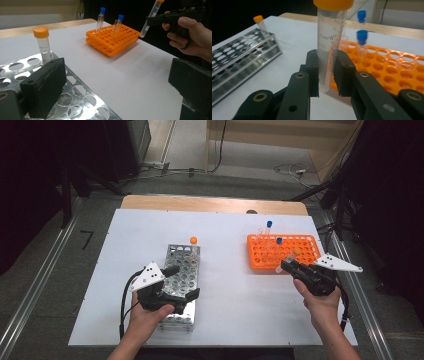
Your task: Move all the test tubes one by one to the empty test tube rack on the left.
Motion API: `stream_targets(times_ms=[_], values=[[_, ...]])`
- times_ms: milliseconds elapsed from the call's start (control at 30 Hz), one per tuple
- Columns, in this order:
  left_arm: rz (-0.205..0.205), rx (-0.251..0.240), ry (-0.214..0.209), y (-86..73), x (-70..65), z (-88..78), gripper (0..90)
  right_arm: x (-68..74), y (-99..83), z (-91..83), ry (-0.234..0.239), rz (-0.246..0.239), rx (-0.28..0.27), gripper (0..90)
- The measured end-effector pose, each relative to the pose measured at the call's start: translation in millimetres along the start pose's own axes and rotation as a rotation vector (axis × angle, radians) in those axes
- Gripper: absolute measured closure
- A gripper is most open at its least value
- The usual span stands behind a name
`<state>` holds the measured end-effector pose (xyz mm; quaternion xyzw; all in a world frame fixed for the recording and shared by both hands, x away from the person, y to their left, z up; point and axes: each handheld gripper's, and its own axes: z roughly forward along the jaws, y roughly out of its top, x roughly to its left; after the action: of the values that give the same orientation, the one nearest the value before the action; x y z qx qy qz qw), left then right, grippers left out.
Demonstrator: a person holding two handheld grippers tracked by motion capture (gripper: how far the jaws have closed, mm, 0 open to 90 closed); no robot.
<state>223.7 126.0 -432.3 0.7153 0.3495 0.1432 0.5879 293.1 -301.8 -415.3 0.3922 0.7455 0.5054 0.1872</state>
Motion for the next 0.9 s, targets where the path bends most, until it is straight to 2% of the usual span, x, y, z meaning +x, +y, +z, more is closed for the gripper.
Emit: stream_targets(times_ms=[133, 200, 900], values=[[0.006, 0.004, -0.004, 0.5, -2.1, 1.0, 1.5, 14.5, -4.1, 1.4, 0.036, -0.033, 0.011, 72.8], [0.009, 0.002, -0.008, 0.7, -3.6, 2.2, 1.5, 17.3, -4.9, 1.8, 0.041, -0.039, 0.017, 72.7], [0.044, 0.003, -0.052, 8.2, -22.7, 15.7, 2.5, 78.4, -10.3, 21.7, 0.212, -0.146, 0.077, 72.8]])
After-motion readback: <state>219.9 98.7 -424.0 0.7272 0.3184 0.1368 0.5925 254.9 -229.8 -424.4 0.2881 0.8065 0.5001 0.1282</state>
